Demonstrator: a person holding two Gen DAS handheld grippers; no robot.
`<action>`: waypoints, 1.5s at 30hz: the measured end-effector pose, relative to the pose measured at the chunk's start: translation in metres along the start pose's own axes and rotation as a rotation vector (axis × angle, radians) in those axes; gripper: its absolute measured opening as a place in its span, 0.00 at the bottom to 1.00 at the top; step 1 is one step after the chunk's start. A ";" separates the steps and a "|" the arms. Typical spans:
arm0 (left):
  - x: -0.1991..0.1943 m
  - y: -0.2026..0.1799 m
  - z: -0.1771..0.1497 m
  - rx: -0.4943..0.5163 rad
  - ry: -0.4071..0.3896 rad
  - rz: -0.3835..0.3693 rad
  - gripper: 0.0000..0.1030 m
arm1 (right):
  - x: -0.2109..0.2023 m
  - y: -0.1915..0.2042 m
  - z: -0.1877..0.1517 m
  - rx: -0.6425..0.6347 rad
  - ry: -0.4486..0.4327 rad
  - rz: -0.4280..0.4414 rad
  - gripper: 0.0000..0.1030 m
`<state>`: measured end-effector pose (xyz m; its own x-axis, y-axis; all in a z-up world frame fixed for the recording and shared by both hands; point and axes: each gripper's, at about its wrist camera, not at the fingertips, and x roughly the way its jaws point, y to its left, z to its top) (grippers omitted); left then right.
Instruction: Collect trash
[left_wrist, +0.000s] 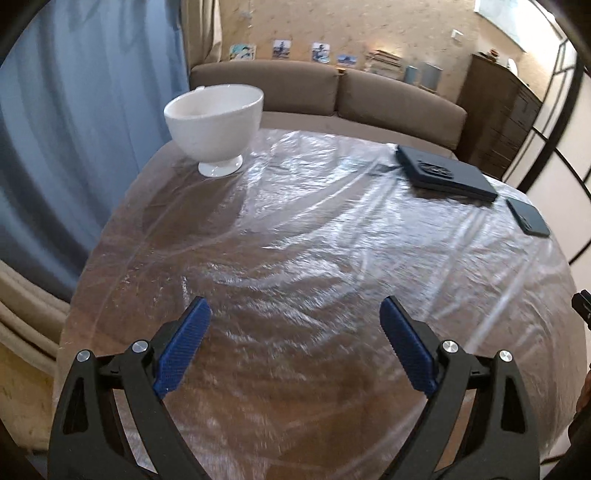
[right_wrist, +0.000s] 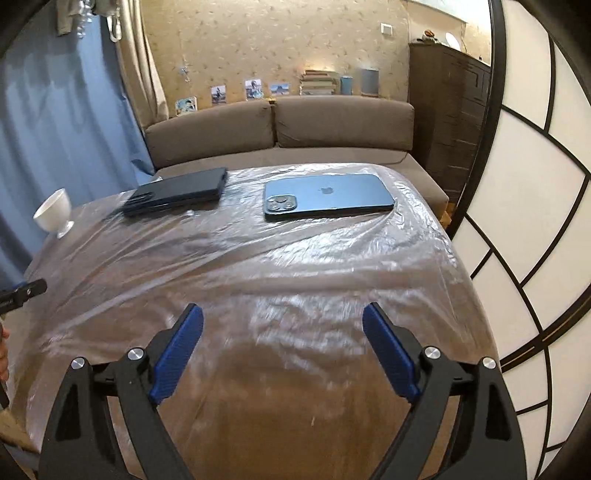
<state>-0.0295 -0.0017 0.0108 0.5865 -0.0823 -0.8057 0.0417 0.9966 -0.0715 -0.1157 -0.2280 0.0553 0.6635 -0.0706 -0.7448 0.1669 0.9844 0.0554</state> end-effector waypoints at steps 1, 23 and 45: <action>0.002 0.000 0.000 0.001 0.001 0.007 0.92 | 0.005 -0.001 0.003 0.000 0.006 -0.002 0.85; 0.018 0.006 0.000 0.011 0.019 0.082 0.99 | 0.054 0.021 0.010 -0.079 0.135 -0.050 0.96; 0.019 0.005 0.001 0.011 0.020 0.083 0.99 | 0.052 0.018 0.010 -0.074 0.135 -0.051 0.96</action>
<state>-0.0177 0.0012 -0.0042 0.5724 0.0001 -0.8200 0.0028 1.0000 0.0021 -0.0710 -0.2153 0.0241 0.5504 -0.1038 -0.8284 0.1404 0.9896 -0.0307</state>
